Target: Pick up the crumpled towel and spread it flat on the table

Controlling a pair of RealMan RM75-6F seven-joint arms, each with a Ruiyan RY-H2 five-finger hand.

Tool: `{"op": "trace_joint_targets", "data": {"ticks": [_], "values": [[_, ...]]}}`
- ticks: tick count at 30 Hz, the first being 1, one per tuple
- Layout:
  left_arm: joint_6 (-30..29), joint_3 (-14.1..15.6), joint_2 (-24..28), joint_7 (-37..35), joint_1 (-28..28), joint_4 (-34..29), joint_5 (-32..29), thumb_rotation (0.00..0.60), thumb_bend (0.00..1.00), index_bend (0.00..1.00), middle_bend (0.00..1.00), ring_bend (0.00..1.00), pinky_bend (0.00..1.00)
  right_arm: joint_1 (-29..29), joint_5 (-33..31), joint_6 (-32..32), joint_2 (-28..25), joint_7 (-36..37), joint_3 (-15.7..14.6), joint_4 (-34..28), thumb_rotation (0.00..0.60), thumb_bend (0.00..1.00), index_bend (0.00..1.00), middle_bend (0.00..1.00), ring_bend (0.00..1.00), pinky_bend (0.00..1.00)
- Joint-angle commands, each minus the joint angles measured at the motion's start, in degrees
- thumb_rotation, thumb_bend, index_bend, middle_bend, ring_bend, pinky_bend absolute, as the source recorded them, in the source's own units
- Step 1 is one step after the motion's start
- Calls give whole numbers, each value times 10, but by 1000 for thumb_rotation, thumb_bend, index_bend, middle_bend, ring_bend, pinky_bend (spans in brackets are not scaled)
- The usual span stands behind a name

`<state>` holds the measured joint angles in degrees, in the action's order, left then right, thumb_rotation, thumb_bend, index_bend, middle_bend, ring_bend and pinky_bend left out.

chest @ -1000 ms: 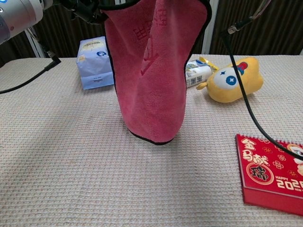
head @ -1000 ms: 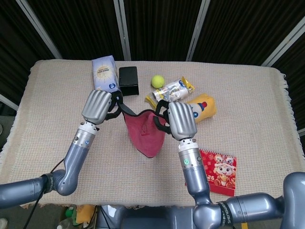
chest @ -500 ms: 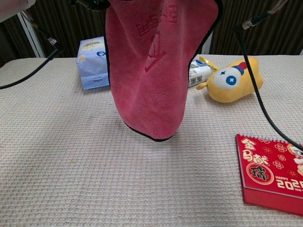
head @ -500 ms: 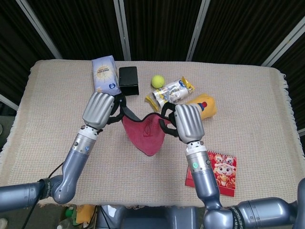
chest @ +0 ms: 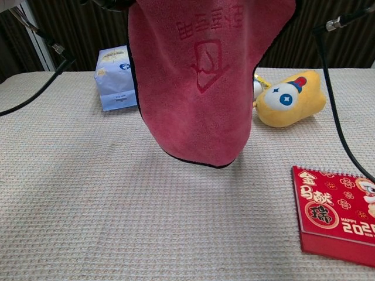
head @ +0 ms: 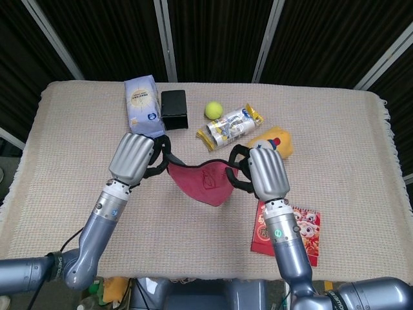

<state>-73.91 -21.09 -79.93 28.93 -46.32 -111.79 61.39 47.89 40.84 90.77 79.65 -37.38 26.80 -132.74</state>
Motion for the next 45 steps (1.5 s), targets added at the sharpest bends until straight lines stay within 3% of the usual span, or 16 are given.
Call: {"op": "trace_joint_targets", "data": {"ticks": [1,12,19,27,39,45], "values": [[-6,8,2,7,4,-13,6,600,403,649,869,782,733,-6,9,6,-4,-2,-8,-11,600,584,661,1000,1000,926],[-28,22,5,29,13,-56,22,600,403,651,871,783,733,-30,58,18,-14,11,-34,-22,600,584,661,1000,1000,926],[-34,27,0,34,17,-49,17,600,403,651,871,783,733,-40,62,15,-19,16,-41,-22,600,584,661,1000,1000,926],[-1,11,-30,31,-11,16,-20,600,403,653,871,784,733,-25,25,-8,-15,21,-16,14,600,584,661,1000,1000,926],[49,-45,-101,13,-91,160,-63,600,404,655,870,784,733,8,-31,-103,-10,97,47,158,600,584,661,1000,1000,927],[51,-58,-120,-6,-108,198,-61,600,404,651,869,784,733,15,-25,-127,-7,118,48,199,600,584,661,1000,1000,926]]}}
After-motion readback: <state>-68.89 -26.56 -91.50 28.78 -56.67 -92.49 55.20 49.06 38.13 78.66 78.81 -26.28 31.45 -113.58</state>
